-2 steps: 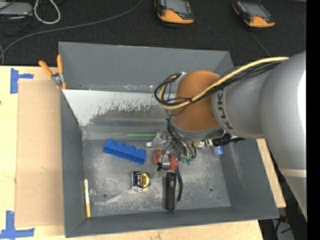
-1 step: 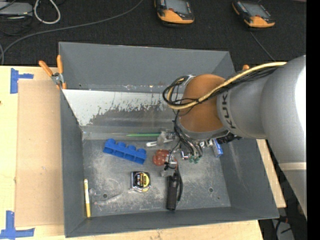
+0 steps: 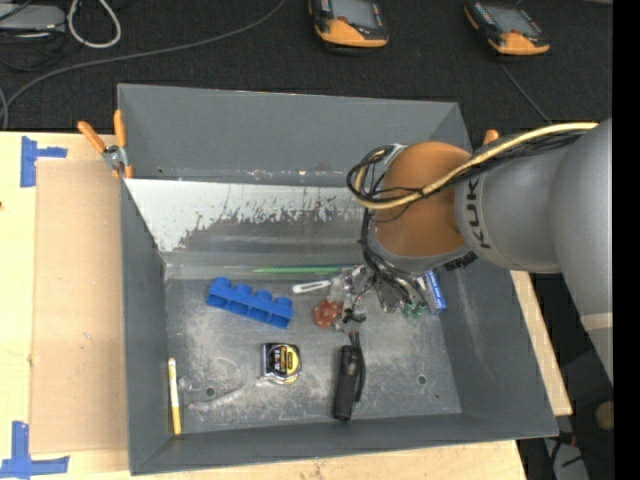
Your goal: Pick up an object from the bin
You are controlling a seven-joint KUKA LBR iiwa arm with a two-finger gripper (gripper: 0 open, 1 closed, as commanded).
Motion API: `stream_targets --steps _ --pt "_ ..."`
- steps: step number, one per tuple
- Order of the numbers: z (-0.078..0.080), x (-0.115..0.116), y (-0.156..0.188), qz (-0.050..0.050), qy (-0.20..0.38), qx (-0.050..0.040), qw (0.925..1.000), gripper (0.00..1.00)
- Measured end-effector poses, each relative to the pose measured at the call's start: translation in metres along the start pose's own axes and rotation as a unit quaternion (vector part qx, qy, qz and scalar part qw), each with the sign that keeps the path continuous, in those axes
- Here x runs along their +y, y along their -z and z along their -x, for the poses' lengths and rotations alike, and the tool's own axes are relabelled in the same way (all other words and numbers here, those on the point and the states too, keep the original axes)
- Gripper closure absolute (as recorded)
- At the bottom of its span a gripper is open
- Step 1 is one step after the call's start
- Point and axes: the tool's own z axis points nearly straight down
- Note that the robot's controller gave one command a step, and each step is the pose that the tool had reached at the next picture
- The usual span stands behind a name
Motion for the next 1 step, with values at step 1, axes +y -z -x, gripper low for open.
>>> stream_targets --steps 1 --pt "0.0000 0.0001 0.0005 0.000 0.000 0.0001 1.0000 1.00"
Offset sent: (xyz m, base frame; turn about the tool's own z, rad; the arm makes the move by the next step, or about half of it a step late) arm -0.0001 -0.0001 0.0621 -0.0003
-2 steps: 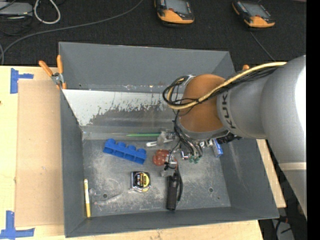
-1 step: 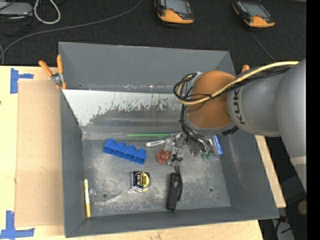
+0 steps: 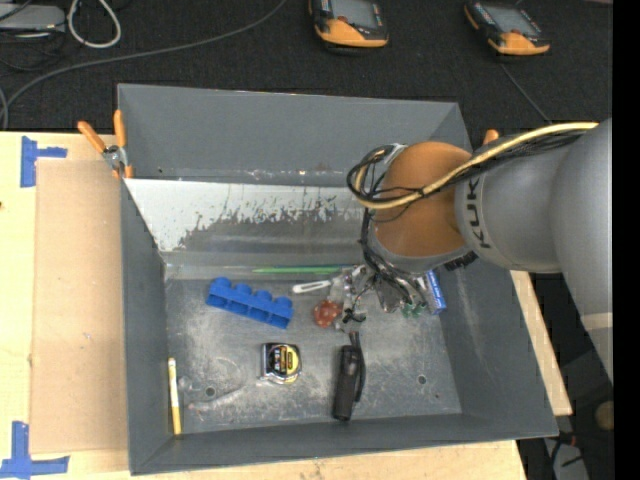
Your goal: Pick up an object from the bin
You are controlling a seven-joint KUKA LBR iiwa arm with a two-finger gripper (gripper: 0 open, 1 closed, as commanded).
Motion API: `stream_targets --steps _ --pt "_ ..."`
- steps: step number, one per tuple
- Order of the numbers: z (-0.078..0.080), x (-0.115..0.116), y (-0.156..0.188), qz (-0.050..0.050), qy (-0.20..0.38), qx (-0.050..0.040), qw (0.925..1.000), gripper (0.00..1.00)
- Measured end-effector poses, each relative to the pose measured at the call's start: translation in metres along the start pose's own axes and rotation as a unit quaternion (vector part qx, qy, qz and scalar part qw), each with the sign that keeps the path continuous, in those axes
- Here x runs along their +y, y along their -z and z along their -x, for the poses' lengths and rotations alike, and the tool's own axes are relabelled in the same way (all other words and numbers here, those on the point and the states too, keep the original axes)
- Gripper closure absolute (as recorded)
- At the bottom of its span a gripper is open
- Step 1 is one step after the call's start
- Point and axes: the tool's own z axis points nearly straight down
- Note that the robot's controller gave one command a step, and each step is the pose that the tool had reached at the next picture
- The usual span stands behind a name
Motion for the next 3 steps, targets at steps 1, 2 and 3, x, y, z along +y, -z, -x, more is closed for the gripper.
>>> stream_targets --steps 1,2,3 --pt "-0.003 0.001 0.031 0.000 0.000 0.0042 1.0000 1.00" --pt "-0.001 0.001 0.074 0.000 0.001 0.0017 1.0000 1.00" --pt "-0.001 0.002 0.109 0.000 0.001 0.0019 1.0000 1.00"
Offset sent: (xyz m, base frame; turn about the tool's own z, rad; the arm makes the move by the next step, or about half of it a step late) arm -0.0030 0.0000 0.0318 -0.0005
